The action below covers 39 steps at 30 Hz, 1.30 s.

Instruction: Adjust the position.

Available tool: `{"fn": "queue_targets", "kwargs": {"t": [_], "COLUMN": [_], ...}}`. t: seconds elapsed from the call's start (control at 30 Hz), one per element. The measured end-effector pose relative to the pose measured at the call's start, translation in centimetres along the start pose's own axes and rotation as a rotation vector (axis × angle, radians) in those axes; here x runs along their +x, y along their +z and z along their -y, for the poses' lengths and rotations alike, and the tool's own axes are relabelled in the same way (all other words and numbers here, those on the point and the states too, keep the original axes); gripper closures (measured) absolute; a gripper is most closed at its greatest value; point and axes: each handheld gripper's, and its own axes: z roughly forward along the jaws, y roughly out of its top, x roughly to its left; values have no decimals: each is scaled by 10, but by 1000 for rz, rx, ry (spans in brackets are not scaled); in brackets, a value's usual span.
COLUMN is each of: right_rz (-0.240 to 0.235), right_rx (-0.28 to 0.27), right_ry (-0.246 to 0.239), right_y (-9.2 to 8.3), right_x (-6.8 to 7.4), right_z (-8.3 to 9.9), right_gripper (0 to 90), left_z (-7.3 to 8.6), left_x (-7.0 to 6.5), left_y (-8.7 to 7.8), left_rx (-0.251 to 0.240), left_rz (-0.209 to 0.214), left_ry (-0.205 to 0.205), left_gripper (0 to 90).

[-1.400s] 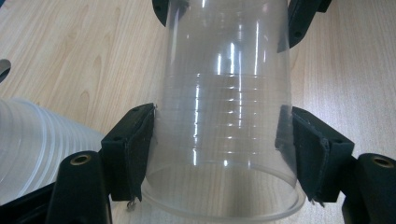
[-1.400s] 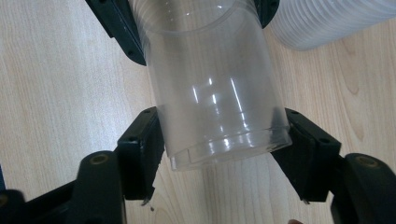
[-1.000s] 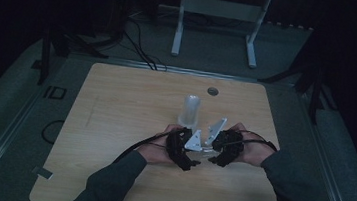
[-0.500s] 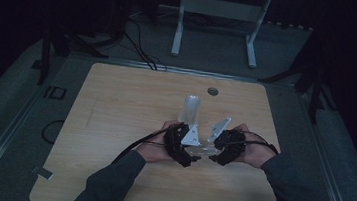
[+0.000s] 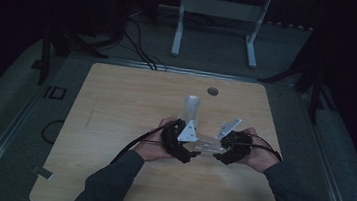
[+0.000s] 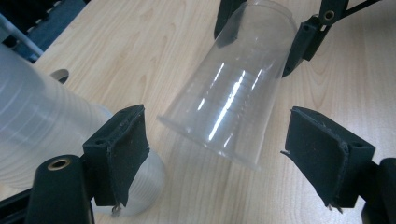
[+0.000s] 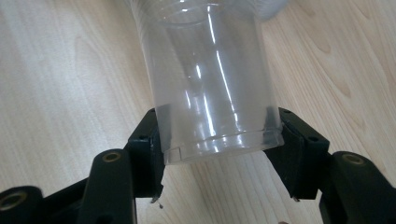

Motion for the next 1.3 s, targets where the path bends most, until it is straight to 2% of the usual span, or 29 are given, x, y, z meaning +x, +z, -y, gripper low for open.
{"fn": "queue_targets", "kwargs": {"t": [0.13, 0.2, 0.33, 0.47, 0.57, 0.63, 0.83, 0.97, 1.3], "right_rz": [20, 24, 56, 79, 92, 118, 143, 162, 196], "right_rx": [-25, -28, -45, -65, -75, -92, -118, -131, -165], "right_ry": [54, 60, 111, 165, 185, 227, 270, 313, 402], "right_y": [0, 0, 0, 1, 1, 2, 5, 6, 12], "right_x": [-2, -3, -5, -7, -7, -8, -7, -8, -5], "right_z": [6, 7, 13, 18, 20, 23, 28, 31, 37], "right_gripper": [419, 419, 419, 420, 419, 419, 419, 419, 420], "left_z": [1, 1, 4, 5, 6, 6, 5, 5, 4], "left_x": [2, 2, 3, 4, 4, 5, 5, 7, 6], "left_y": [-1, -1, -3, -2, -1, 0, 0, 1, 3], "left_rx": [-8, -10, -47, -44, -46, -50, -53, -43, -54], "left_rz": [-12, -17, -44, -49, -53, -60, -67, -75, -85], "left_ry": [-15, -19, -48, -58, -66, -83, -94, -110, -131], "left_gripper": [211, 216, 228, 228, 229, 240, 248, 254, 281]}}
